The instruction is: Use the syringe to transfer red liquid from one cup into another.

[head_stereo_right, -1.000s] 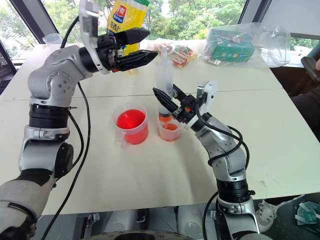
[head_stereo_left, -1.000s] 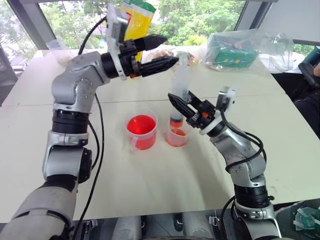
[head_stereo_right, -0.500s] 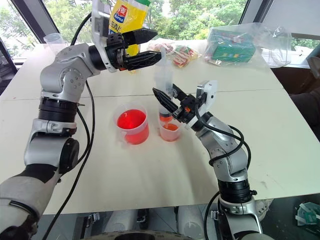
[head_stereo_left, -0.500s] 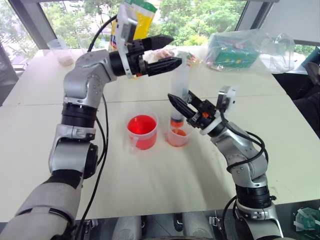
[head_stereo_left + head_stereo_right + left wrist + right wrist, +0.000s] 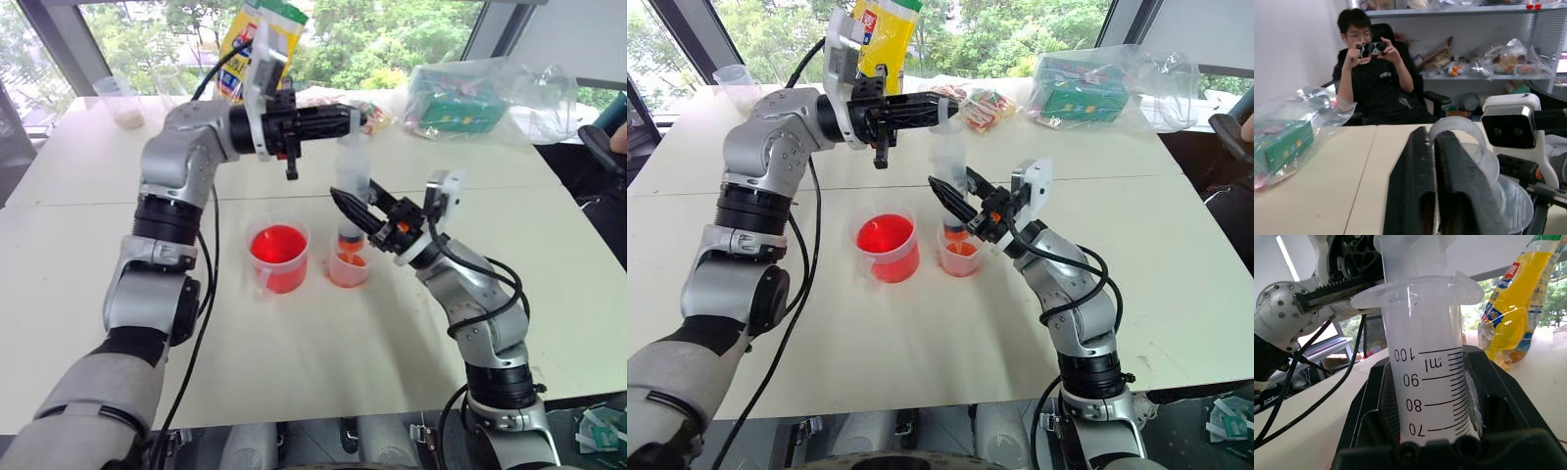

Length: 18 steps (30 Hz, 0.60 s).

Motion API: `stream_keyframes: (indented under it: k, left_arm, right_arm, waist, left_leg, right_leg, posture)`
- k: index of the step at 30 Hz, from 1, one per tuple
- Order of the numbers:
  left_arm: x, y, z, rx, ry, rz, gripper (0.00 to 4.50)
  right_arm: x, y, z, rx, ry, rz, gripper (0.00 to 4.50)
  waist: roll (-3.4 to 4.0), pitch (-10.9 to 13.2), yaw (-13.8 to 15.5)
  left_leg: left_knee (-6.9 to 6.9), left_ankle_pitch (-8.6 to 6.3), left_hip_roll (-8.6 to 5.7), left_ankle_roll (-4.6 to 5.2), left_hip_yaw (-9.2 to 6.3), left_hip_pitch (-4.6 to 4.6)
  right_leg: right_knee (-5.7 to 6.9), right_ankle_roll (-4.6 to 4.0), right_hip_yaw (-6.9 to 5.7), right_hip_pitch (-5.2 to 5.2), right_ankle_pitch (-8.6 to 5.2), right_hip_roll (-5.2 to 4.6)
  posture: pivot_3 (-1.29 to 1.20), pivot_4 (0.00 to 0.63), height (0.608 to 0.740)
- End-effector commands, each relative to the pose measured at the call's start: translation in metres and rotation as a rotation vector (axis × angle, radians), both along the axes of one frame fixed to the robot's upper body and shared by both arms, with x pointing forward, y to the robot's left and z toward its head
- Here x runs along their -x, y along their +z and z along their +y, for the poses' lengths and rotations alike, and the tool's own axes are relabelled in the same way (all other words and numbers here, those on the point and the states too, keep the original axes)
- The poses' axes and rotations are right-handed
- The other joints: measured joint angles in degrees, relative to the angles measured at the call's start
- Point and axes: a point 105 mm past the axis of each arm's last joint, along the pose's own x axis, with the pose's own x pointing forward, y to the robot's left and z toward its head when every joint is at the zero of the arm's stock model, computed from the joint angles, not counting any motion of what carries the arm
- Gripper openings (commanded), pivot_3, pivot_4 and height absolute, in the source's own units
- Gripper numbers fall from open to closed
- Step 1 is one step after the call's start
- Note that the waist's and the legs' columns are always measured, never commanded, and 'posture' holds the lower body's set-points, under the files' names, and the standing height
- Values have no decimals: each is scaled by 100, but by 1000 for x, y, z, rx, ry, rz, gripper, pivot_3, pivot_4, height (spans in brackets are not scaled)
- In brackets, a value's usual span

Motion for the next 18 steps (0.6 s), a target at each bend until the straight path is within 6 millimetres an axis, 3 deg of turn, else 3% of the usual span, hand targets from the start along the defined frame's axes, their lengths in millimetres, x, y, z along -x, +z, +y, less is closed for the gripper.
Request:
stream_keyframes:
  k: [1, 18]
  left_arm:
    - [6, 7, -3, -17, -22, -42, 24]
    - [26, -26, -14, -90, -92, -25, 24]
  right_arm:
    - [12, 24, 4, -15, 36, -117, 1383]
    - [3, 47, -14, -14, -28, -189, 1383]
  waist:
    - [0, 0, -3]
    - [0, 0, 0]
  left_leg:
    - [0, 0, 0, 0, 0, 0]
    - [1, 0, 1, 0, -1, 0]
  right_leg:
    - [0, 0, 0, 0, 0, 0]
    - [1, 0, 0, 0, 0, 0]
  posture:
    - [0, 150, 740]
    - [0, 150, 740]
